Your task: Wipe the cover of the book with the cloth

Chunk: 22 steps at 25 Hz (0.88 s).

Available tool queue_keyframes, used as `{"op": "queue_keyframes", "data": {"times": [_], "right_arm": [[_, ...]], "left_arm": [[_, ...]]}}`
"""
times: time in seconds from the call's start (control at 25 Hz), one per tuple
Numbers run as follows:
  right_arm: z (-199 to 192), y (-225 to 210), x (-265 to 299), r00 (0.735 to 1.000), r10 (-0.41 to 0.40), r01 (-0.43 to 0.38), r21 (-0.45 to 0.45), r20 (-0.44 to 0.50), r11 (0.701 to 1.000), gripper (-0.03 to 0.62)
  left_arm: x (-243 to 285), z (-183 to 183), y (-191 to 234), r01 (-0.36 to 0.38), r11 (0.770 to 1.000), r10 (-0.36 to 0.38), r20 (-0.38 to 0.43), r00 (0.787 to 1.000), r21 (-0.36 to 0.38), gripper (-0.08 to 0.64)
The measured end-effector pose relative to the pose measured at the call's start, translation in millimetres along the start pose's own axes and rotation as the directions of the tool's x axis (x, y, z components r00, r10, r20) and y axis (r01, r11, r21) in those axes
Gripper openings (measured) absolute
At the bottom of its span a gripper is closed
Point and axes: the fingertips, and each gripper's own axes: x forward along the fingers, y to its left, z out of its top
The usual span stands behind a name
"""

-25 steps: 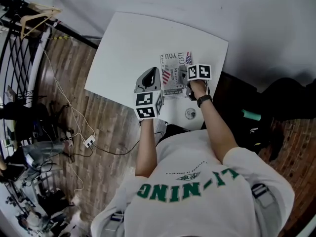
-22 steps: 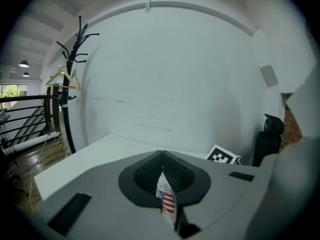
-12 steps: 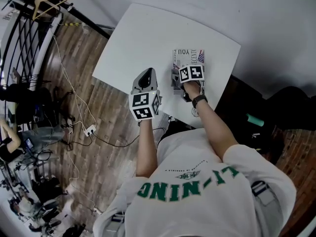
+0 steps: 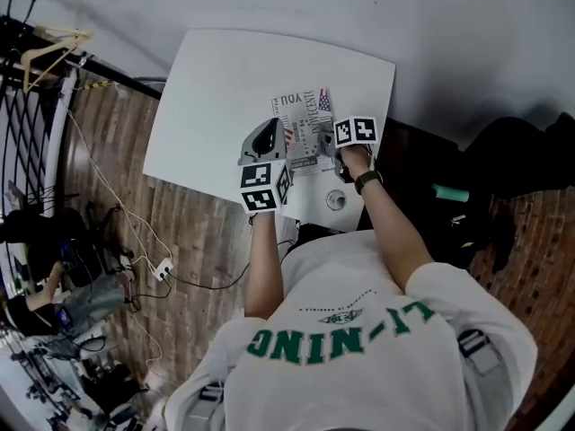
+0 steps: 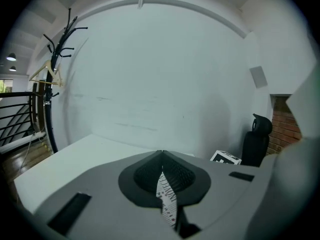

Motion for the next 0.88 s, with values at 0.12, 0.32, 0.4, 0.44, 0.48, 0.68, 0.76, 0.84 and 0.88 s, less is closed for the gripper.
{"op": "queue_keyframes", "data": {"times": [0.12, 0.32, 0.4, 0.44, 0.48, 0.68, 0.76, 0.84, 0.88], "right_arm": [[5, -22, -18, 0.999, -0.023, 0.022, 0.046, 0.025, 0.999, 0.04], [7, -24, -21, 0.999, -0.029, 0.028, 0.049, 0.021, 0.998, 0.04], [7, -12, -15, 1.0, -0.007, 0.007, 0.031, 0.011, 0.999, 0.04], [6, -2, -10, 1.0, 0.017, -0.017, 0.026, 0.004, 1.0, 0.04], [4, 11, -4, 0.999, 0.046, -0.046, 0.023, -0.007, 0.999, 0.04], [-24, 78, 30, 0.981, 0.158, -0.162, -0.032, -0.109, 0.986, 0.04], [-37, 98, 43, 0.973, 0.169, -0.181, -0.068, -0.154, 0.981, 0.04], [-49, 111, 54, 0.968, 0.165, -0.186, -0.096, -0.19, 0.978, 0.04], [-53, 115, 58, 0.967, 0.157, -0.182, -0.11, -0.202, 0.977, 0.04]], "left_arm": [[14, 5, -25, 0.052, 0.998, -0.052, -0.004, 0.999, 0.024, 0.011], [16, 8, -29, 0.057, 0.998, -0.057, -0.01, 0.998, 0.032, 0.012], [10, 7, -19, 0.027, 0.999, -0.027, -0.008, 1.0, 0.023, 0.011], [6, 7, -13, 0.007, 1.0, -0.007, -0.007, 1.0, 0.016, 0.012], [0, 6, -5, -0.015, 1.0, 0.015, -0.007, 1.0, 0.008, 0.011], [-38, -5, 37, -0.126, 0.991, 0.126, -0.003, 0.992, -0.037, 0.011], [-53, -10, 52, -0.166, 0.985, 0.166, -0.002, 0.986, -0.054, 0.011], [-66, -14, 65, -0.199, 0.977, 0.2, -0.001, 0.98, -0.069, 0.011], [-71, -16, 71, -0.213, 0.974, 0.214, -0.002, 0.977, -0.077, 0.012]]}}
